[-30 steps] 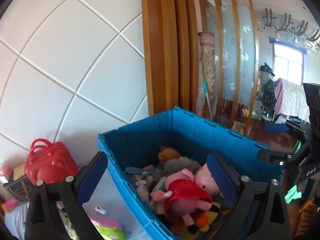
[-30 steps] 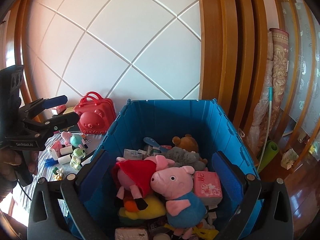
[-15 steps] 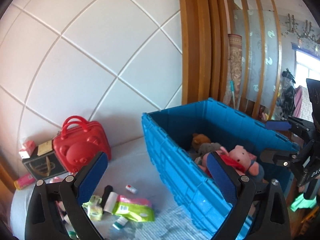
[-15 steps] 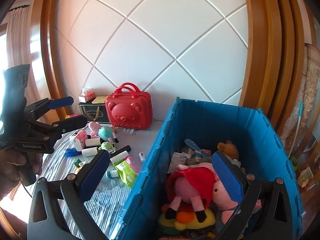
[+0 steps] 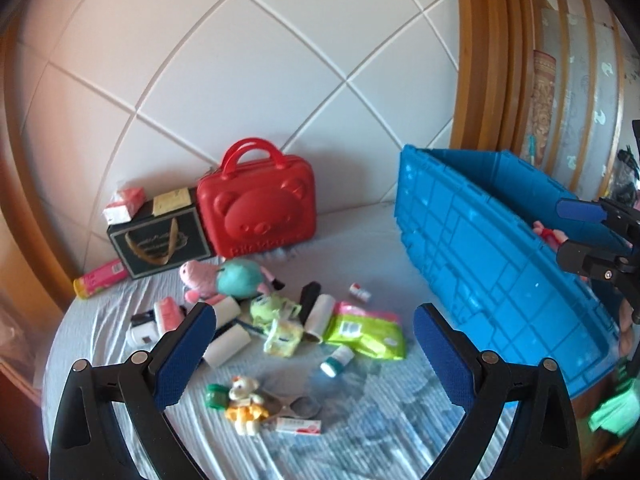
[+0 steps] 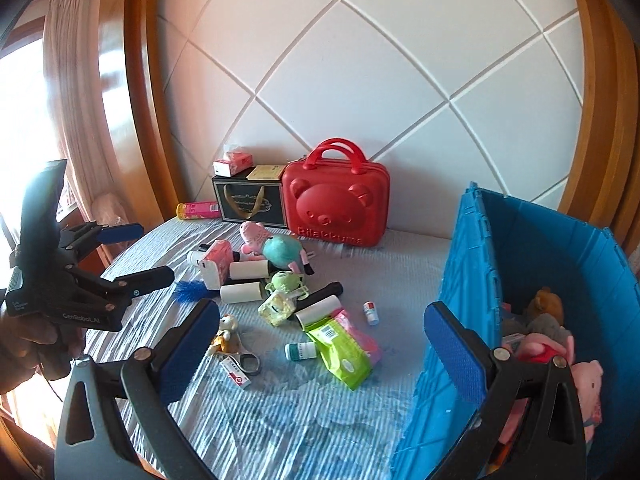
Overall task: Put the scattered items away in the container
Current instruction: 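Withdraw both tools from the crate back toward the bed, then grasp the green lidded jar with the left gripper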
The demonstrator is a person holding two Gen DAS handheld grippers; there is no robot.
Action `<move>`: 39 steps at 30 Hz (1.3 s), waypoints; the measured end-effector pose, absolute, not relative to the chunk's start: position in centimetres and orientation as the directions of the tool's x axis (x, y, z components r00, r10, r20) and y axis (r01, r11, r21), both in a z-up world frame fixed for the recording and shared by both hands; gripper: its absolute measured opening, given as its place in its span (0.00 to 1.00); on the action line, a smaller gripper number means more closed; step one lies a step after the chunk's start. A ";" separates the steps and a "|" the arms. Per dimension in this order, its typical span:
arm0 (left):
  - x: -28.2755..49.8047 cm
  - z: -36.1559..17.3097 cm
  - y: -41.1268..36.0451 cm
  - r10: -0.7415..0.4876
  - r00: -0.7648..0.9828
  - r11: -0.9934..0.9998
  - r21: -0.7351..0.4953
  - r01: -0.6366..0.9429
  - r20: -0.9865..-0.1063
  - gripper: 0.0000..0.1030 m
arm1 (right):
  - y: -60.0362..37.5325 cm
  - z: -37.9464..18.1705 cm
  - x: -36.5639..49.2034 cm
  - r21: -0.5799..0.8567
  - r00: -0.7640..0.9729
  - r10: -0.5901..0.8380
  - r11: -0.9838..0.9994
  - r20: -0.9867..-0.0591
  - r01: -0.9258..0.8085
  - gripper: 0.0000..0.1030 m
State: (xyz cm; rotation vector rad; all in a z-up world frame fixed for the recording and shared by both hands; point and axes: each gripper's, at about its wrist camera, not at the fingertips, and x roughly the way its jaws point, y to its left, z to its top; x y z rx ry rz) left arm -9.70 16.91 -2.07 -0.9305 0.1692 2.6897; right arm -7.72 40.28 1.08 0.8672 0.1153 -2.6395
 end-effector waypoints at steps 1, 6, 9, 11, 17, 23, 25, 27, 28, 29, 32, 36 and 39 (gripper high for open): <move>-9.8 -2.9 16.1 0.223 -0.743 -0.953 0.020 -0.304 -0.631 0.97 | 39.4 0.2 -7.8 0.036 -0.741 -0.312 -0.931 -0.595 0.363 1.00; -10.5 -7.2 12.3 0.199 -0.698 -0.957 0.018 -0.290 -0.688 0.97 | 36.2 -5.0 -9.4 0.057 -0.691 -0.298 -0.935 -0.658 0.349 1.00; -11.3 -10.1 10.4 0.188 -0.675 -0.963 0.001 -0.270 -0.714 0.97 | 35.1 -8.5 -10.7 0.062 -0.655 -0.277 -0.942 -0.703 0.331 1.00; -12.0 -12.4 9.2 0.180 -0.666 -0.968 -0.011 -0.249 -0.724 0.97 | 34.6 -10.8 -11.8 0.067 -0.634 -0.265 -0.946 -0.726 0.318 1.00; -15.5 -20.0 6.2 0.134 -0.616 -0.986 -0.042 -0.161 -0.777 0.94 | 33.3 -16.9 -15.4 0.054 -0.595 -0.221 -0.957 -0.773 0.286 1.00; -19.6 -25.9 4.8 0.057 -0.572 -0.994 0.009 -0.111 -0.818 0.74 | 32.7 -20.5 -18.1 0.056 -0.577 -0.211 -0.960 -0.789 0.275 1.00; -20.6 -27.7 4.3 0.057 -0.549 -0.993 0.008 -0.114 -0.834 0.73 | 32.5 -21.5 -18.5 0.056 -0.571 -0.209 -0.960 -0.794 0.273 1.00; -21.4 -29.1 4.1 0.054 -0.538 -0.992 0.017 -0.126 -0.841 0.73 | 32.5 -22.4 -18.9 0.052 -0.565 -0.203 -0.961 -0.800 0.271 1.00; -21.6 -29.6 4.0 0.059 -0.536 -0.991 0.016 -0.134 -0.842 0.73 | 32.4 -22.9 -19.0 0.051 -0.561 -0.199 -0.962 -0.804 0.269 1.00; -21.9 -30.2 4.0 0.060 -0.530 -0.990 0.018 -0.141 -0.846 0.73 | 32.4 -23.4 -19.3 0.052 -0.556 -0.196 -0.963 -0.807 0.265 1.00; -22.6 -31.3 3.9 0.062 -0.520 -0.987 0.025 -0.159 -0.852 0.62 | 32.7 -24.7 -19.8 0.059 -0.542 -0.188 -0.967 -0.819 0.247 1.00; -22.8 -31.4 4.1 0.099 -0.519 -0.982 0.000 -0.187 -0.849 0.38 | 32.8 -25.4 -20.1 0.063 -0.534 -0.185 -0.969 -0.825 0.239 1.00; -22.5 -31.2 4.5 0.120 -0.525 -0.978 -0.009 -0.209 -0.843 0.38 | 32.6 -25.6 -20.3 0.062 -0.531 -0.185 -0.969 -0.827 0.241 1.00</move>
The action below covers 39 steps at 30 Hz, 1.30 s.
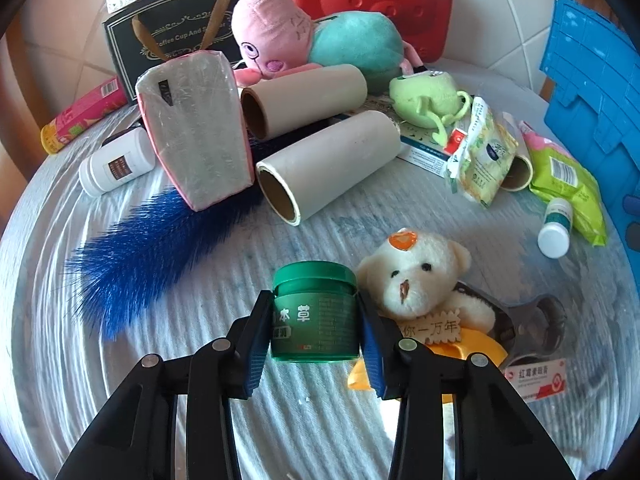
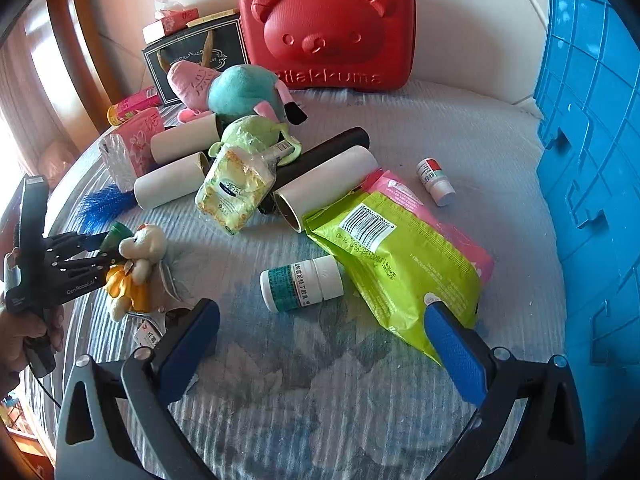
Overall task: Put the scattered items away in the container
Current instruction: 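Grasp the green lidded jar with the left gripper, then grasp the green-and-pink wipes pack with the right gripper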
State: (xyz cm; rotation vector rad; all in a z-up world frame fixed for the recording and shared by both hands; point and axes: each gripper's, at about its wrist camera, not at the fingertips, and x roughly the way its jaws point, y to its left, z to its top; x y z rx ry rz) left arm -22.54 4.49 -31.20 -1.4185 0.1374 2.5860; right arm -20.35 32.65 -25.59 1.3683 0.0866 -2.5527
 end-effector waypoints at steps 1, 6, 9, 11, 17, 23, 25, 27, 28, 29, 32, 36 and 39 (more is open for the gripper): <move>-22.4 -31.0 4.6 0.126 -0.530 -0.977 -0.013 -0.213 -0.839 0.38 | 32.6 -25.7 -20.5 0.062 -0.530 -0.184 -0.969 -0.828 0.240 1.00; -21.7 -29.8 4.6 0.145 -0.553 -0.975 -0.024 -0.219 -0.820 0.38 | 32.8 -26.4 -21.3 0.047 -0.525 -0.165 -0.972 -0.835 0.231 1.00; -21.2 -29.1 4.5 0.151 -0.565 -0.976 -0.030 -0.218 -0.811 0.38 | 33.1 -27.5 -22.4 0.015 -0.517 -0.124 -0.978 -0.847 0.210 1.00; -20.8 -28.7 4.4 0.153 -0.569 -0.976 -0.035 -0.214 -0.808 0.38 | 33.5 -28.2 -23.2 -0.032 -0.523 -0.073 -0.982 -0.849 0.189 1.00; -19.9 -27.8 4.3 0.158 -0.579 -0.976 -0.039 -0.213 -0.800 0.38 | 35.1 -29.3 -25.7 -0.070 -0.530 -0.015 -0.988 -0.848 0.139 1.00; -19.5 -27.0 4.6 0.171 -0.589 -0.975 -0.048 -0.219 -0.790 0.38 | 35.4 -30.5 -28.1 -0.095 -0.510 0.008 -0.985 -0.860 0.144 1.00; -19.5 -26.8 4.6 0.177 -0.591 -0.974 -0.053 -0.221 -0.787 0.38 | 35.0 -30.7 -28.6 -0.117 -0.514 0.020 -0.981 -0.858 0.158 1.00; -19.4 -26.6 4.6 0.182 -0.590 -0.973 -0.056 -0.226 -0.786 0.38 | 34.8 -30.7 -29.1 -0.118 -0.517 0.018 -0.980 -0.856 0.162 1.00; -19.3 -26.5 4.7 0.185 -0.591 -0.972 -0.057 -0.229 -0.785 0.38 | 34.8 -30.8 -29.5 -0.118 -0.514 0.018 -0.980 -0.857 0.161 1.00; -19.2 -26.4 4.7 0.188 -0.592 -0.971 -0.058 -0.232 -0.784 0.38 | 34.9 -30.8 -29.8 -0.118 -0.513 0.020 -0.980 -0.858 0.159 1.00; -19.1 -26.3 4.7 0.195 -0.593 -0.970 -0.065 -0.234 -0.782 0.38 | 35.0 -30.7 -30.4 -0.112 -0.506 0.011 -0.979 -0.862 0.170 1.00; -19.2 -26.2 4.4 0.198 -0.595 -0.971 -0.071 -0.229 -0.779 0.38 | 34.7 -31.1 -31.5 -0.129 -0.504 0.012 -0.971 -0.864 0.199 1.00; -19.3 -26.0 4.2 0.195 -0.598 -0.972 -0.072 -0.223 -0.777 0.38 | 34.4 -31.3 -32.1 -0.136 -0.504 0.013 -0.969 -0.863 0.208 1.00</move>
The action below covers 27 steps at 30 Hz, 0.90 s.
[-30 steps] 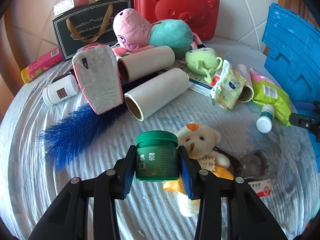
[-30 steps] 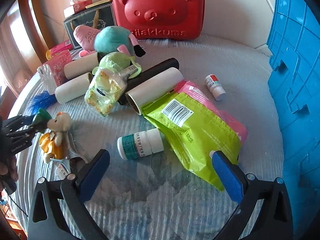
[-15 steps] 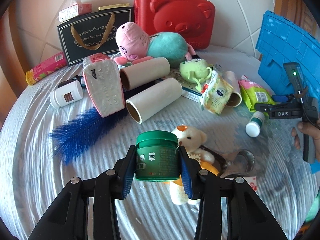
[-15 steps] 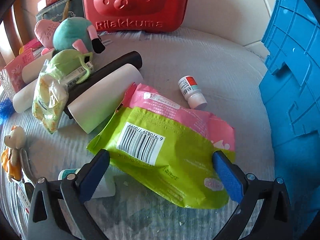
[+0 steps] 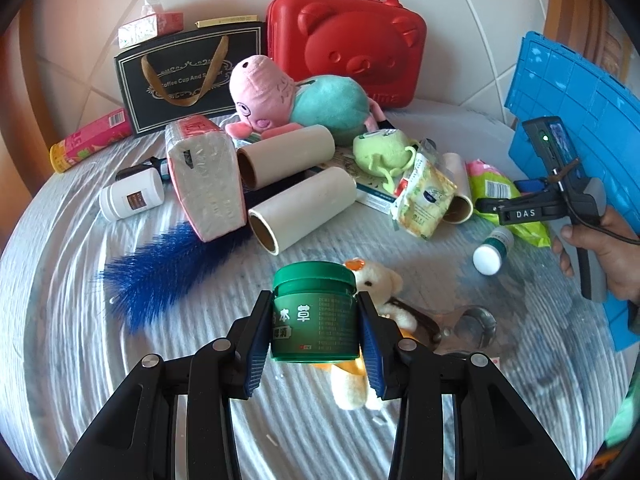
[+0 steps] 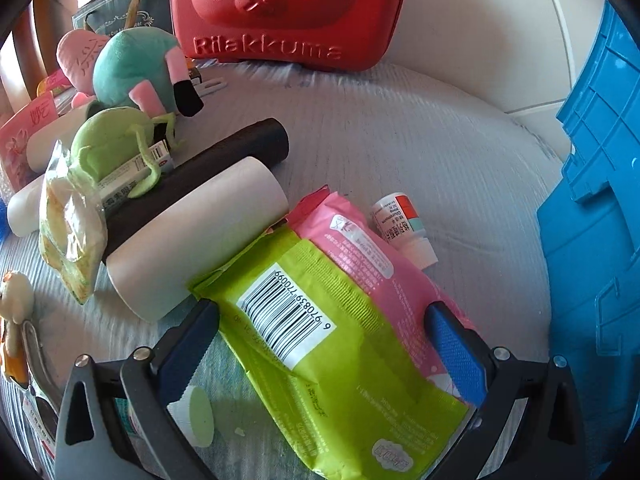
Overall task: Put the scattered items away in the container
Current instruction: 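Grasp the green-and-pink wipes pack with the right gripper, then lift and carry the green jar and wipes pack over the blue crate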
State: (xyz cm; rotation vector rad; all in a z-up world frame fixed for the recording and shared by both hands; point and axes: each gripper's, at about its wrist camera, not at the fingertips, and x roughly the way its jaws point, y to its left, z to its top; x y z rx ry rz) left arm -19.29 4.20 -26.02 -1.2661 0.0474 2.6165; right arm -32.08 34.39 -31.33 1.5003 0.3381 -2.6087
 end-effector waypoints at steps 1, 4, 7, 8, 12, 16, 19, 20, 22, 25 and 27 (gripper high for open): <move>-19.3 -26.0 4.1 0.195 -0.599 -0.972 -0.073 -0.221 -0.776 0.38 | 34.4 -31.5 -32.5 -0.137 -0.504 0.012 -0.968 -0.864 0.211 1.00; -19.3 -25.7 4.0 0.196 -0.602 -0.973 -0.078 -0.217 -0.774 0.38 | 34.1 -31.8 -32.7 -0.151 -0.505 0.017 -0.962 -0.863 0.226 1.00; -19.3 -25.4 4.1 0.198 -0.605 -0.973 -0.079 -0.217 -0.771 0.38 | 33.8 -32.2 -32.8 -0.173 -0.507 0.025 -0.953 -0.862 0.247 1.00; -19.4 -25.4 4.2 0.199 -0.605 -0.973 -0.081 -0.217 -0.771 0.38 | 33.7 -32.4 -32.7 -0.182 -0.506 0.028 -0.950 -0.862 0.256 1.00; -19.3 -25.2 4.5 0.204 -0.607 -0.972 -0.084 -0.220 -0.768 0.38 | 33.3 -32.6 -32.8 -0.187 -0.485 0.032 -0.943 -0.874 0.275 0.97; -19.2 -25.1 4.8 0.206 -0.607 -0.971 -0.084 -0.224 -0.767 0.38 | 33.0 -31.9 -32.4 -0.204 -0.497 0.042 -0.939 -0.867 0.278 0.69; -19.2 -24.9 4.9 0.207 -0.612 -0.971 -0.084 -0.224 -0.763 0.38 | 33.3 -31.1 -32.1 -0.190 -0.503 0.033 -0.946 -0.864 0.264 0.49; -19.2 -24.7 4.9 0.206 -0.614 -0.971 -0.083 -0.223 -0.762 0.38 | 33.3 -30.8 -32.0 -0.183 -0.505 0.026 -0.947 -0.863 0.264 0.45; -19.2 -24.5 4.9 0.205 -0.617 -0.971 -0.081 -0.224 -0.760 0.38 | 33.2 -30.3 -31.7 -0.174 -0.509 0.017 -0.949 -0.861 0.263 0.37; -19.0 -24.0 4.9 0.205 -0.624 -0.971 -0.079 -0.224 -0.754 0.38 | 33.7 -29.5 -31.2 -0.136 -0.515 -0.007 -0.961 -0.857 0.240 0.31; -18.9 -23.6 4.9 0.201 -0.635 -0.972 -0.072 -0.223 -0.746 0.38 | 34.0 -28.9 -30.6 -0.117 -0.516 -0.017 -0.967 -0.857 0.226 0.29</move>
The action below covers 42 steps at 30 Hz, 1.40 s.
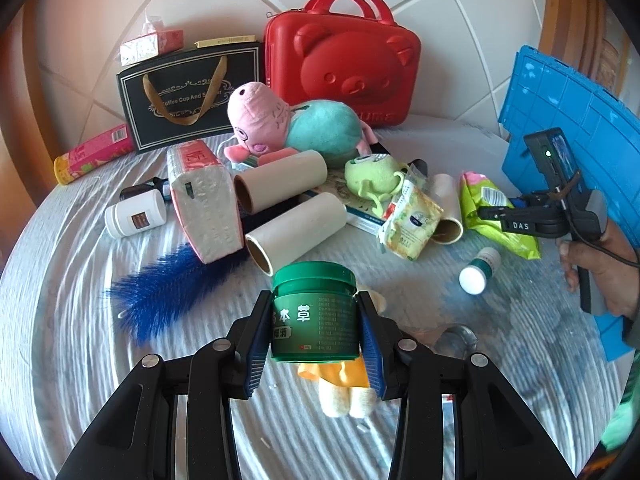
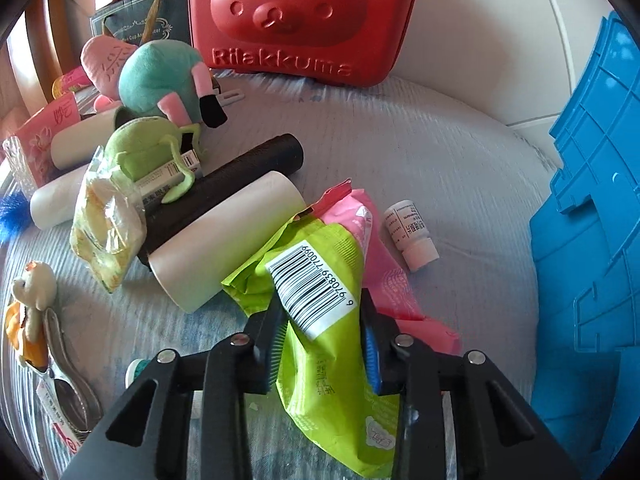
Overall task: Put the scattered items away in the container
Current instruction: 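Lift and carry the green jar and wipes pack over the blue crate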
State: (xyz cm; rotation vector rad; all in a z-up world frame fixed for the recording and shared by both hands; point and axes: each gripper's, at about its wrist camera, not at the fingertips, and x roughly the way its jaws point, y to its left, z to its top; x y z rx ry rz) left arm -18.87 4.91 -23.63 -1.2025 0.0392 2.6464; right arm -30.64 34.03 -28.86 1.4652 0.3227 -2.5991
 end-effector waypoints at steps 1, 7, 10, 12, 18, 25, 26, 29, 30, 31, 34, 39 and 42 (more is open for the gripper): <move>-18.8 -23.4 4.9 0.199 -0.639 -0.973 -0.070 -0.222 -0.743 0.38 | 34.1 -28.5 -30.3 -0.111 -0.516 -0.020 -0.969 -0.856 0.220 0.28; -18.2 -21.9 4.9 0.200 -0.658 -0.973 -0.068 -0.221 -0.726 0.38 | 34.3 -25.8 -28.3 -0.085 -0.536 -0.035 -0.977 -0.843 0.197 0.27; -17.9 -21.0 4.9 0.203 -0.667 -0.972 -0.068 -0.223 -0.717 0.38 | 34.2 -24.1 -27.3 -0.071 -0.546 -0.045 -0.979 -0.836 0.189 0.27; -17.6 -20.2 4.9 0.205 -0.674 -0.972 -0.067 -0.224 -0.710 0.38 | 34.2 -22.9 -26.6 -0.060 -0.556 -0.052 -0.982 -0.829 0.180 0.27; -16.3 -17.3 5.0 0.201 -0.702 -0.972 -0.051 -0.229 -0.683 0.38 | 33.6 -18.1 -24.1 -0.030 -0.591 -0.089 -0.982 -0.802 0.188 0.27; -14.0 -12.9 5.3 0.200 -0.737 -0.972 -0.039 -0.230 -0.646 0.38 | 32.3 -11.9 -19.5 -0.011 -0.641 -0.145 -0.972 -0.754 0.233 0.27; -13.7 -12.2 5.4 0.200 -0.741 -0.973 -0.039 -0.229 -0.641 0.38 | 32.1 -11.1 -18.8 -0.009 -0.646 -0.154 -0.970 -0.747 0.242 0.27; -12.7 -10.3 5.6 0.200 -0.749 -0.974 -0.041 -0.225 -0.632 0.38 | 31.8 -8.7 -16.5 -0.005 -0.662 -0.180 -0.964 -0.728 0.267 0.27; -12.3 -9.8 5.8 0.199 -0.751 -0.974 -0.040 -0.224 -0.629 0.38 | 31.7 -7.9 -15.8 -0.004 -0.665 -0.188 -0.961 -0.723 0.276 0.27; -11.9 -9.2 5.9 0.200 -0.753 -0.973 -0.041 -0.225 -0.627 0.38 | 31.6 -7.2 -15.2 -0.001 -0.668 -0.197 -0.959 -0.718 0.284 0.27; -10.9 -7.8 6.6 0.198 -0.755 -0.973 -0.035 -0.227 -0.625 0.38 | 31.5 -5.2 -13.2 0.010 -0.678 -0.221 -0.954 -0.701 0.301 0.27; -9.5 -5.1 8.2 0.175 -0.768 -0.975 0.000 -0.222 -0.617 0.38 | 31.7 -2.2 -10.3 0.018 -0.691 -0.255 -0.944 -0.676 0.331 0.27; -8.9 -3.5 9.2 0.169 -0.774 -0.975 0.013 -0.223 -0.611 0.38 | 32.2 -0.7 -8.7 0.025 -0.697 -0.275 -0.938 -0.663 0.346 0.27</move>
